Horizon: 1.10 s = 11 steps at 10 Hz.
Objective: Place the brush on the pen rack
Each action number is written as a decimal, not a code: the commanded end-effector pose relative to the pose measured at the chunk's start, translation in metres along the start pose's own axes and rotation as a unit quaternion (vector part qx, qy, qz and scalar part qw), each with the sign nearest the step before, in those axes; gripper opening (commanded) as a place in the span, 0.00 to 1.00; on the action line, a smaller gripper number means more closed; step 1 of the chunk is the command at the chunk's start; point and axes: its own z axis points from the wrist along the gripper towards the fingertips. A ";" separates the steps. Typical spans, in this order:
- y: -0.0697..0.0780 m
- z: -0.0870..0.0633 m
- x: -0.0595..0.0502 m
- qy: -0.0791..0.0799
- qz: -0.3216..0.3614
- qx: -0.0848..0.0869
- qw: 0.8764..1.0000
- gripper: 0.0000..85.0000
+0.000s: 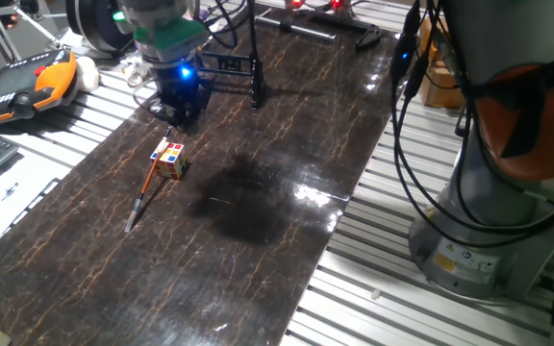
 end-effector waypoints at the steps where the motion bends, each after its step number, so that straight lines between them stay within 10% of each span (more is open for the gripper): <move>1: 0.003 0.001 0.001 0.002 0.010 0.000 1.000 0.01; 7: 0.021 0.017 -0.001 0.037 0.104 -0.039 0.993 0.01; 11: 0.021 0.020 -0.006 0.033 0.096 -0.030 0.994 0.01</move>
